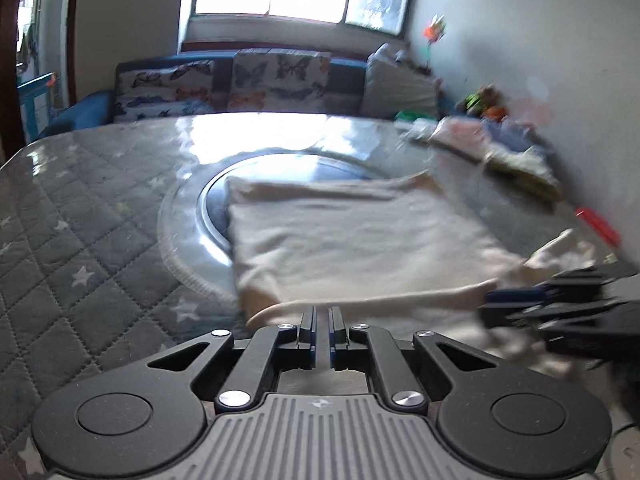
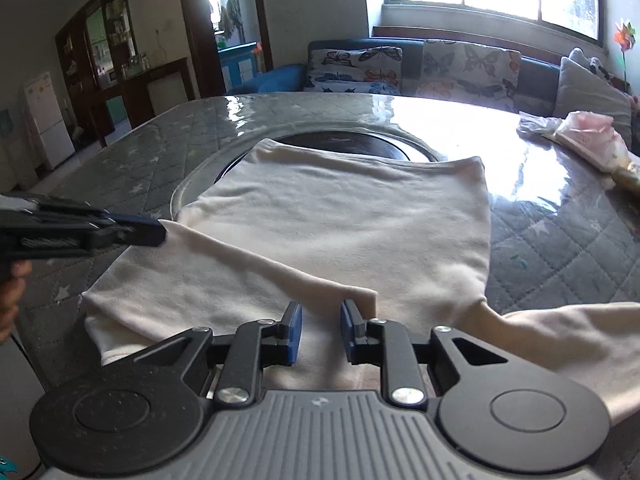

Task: Fold clothes

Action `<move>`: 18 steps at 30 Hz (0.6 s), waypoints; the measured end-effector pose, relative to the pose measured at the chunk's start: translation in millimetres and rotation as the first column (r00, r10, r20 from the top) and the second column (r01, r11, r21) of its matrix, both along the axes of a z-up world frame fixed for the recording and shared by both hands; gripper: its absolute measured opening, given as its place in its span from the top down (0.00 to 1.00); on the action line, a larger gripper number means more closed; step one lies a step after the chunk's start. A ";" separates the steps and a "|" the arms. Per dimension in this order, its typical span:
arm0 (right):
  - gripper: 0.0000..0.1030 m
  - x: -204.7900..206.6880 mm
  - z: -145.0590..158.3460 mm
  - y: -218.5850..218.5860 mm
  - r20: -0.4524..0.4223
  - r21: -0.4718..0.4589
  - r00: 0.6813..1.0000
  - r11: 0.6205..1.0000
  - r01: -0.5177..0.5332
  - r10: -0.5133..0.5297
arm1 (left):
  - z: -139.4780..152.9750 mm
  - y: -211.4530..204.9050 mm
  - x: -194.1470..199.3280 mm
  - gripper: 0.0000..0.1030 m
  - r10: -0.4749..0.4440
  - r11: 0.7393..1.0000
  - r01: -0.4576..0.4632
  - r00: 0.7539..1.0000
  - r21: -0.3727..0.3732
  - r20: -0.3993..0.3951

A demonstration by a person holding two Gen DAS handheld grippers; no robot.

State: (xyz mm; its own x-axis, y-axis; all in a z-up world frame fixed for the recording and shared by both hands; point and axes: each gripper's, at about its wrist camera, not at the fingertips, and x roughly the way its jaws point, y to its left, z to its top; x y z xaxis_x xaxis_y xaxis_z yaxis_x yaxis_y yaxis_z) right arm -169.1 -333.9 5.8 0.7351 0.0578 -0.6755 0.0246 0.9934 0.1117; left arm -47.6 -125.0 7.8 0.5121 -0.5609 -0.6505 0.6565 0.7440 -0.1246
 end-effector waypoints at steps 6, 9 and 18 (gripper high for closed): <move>0.80 -2.5 10.2 -5.3 0.037 0.008 0.999 1.000 0.010 -0.010 | -8.2 7.6 4.9 0.93 0.017 1.000 -0.018 0.999 -0.025 -0.031; 0.80 4.7 9.7 -2.1 0.046 0.017 0.999 1.000 -0.001 0.001 | -3.1 6.0 3.1 0.93 0.025 0.999 -0.025 1.000 -0.037 -0.010; 0.80 -3.9 6.6 -1.9 0.047 0.035 0.999 0.999 -0.001 -0.001 | -9.0 0.6 9.1 0.91 0.041 0.999 -0.041 0.999 0.002 -0.005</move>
